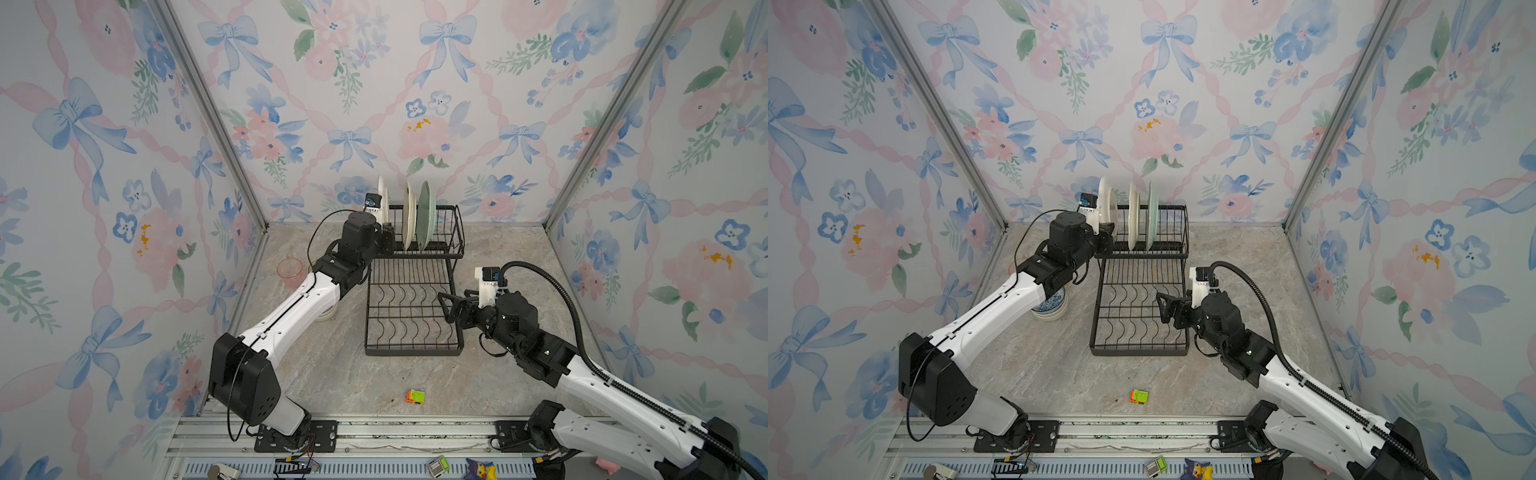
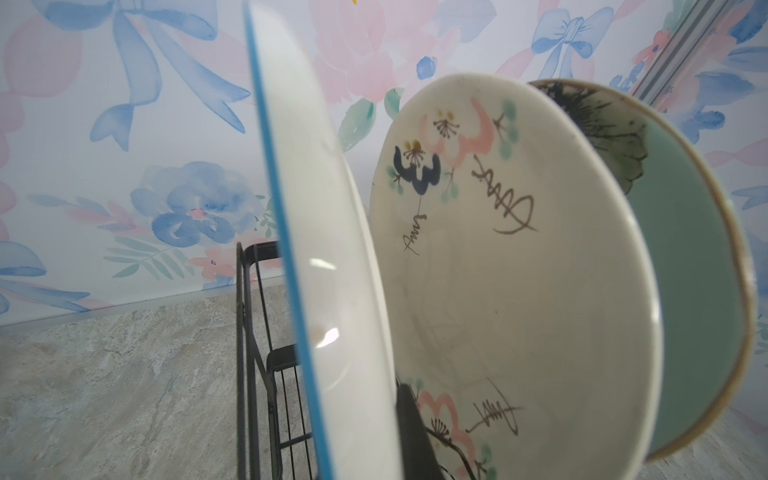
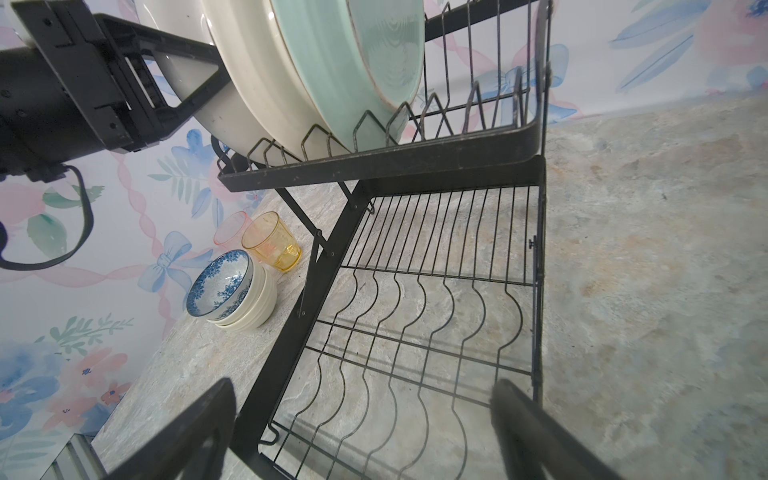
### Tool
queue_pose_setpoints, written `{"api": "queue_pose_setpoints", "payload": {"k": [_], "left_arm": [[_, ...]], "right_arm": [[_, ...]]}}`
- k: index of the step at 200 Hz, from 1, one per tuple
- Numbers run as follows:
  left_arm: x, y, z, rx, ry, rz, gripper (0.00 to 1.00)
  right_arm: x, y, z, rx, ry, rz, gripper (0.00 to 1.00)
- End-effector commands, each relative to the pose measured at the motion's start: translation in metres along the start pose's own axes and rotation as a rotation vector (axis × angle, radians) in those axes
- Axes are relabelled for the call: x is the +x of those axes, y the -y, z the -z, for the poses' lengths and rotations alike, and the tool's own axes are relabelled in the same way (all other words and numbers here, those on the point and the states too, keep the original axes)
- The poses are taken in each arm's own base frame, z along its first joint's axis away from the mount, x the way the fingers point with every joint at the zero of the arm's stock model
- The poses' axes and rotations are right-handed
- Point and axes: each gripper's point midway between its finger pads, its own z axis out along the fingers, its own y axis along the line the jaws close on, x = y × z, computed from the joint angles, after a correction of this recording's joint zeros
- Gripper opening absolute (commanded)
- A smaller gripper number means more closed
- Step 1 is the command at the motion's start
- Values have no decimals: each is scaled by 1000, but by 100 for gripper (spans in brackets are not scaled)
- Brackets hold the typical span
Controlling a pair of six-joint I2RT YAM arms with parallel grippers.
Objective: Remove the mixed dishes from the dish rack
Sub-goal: 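Close the left gripper on the rim of the watermelon-print plate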
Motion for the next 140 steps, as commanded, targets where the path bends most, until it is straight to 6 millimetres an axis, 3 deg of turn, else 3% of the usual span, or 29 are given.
{"api": "queue_pose_setpoints", "payload": {"k": [1,140], "left_arm": [[-51,15,17,74,150,24,0],[-74,19,43,108,242,23,0]], "right_arm": [[4,10,3,30,1,-12,97],[4,11,2,30,0,-16,97]]}}
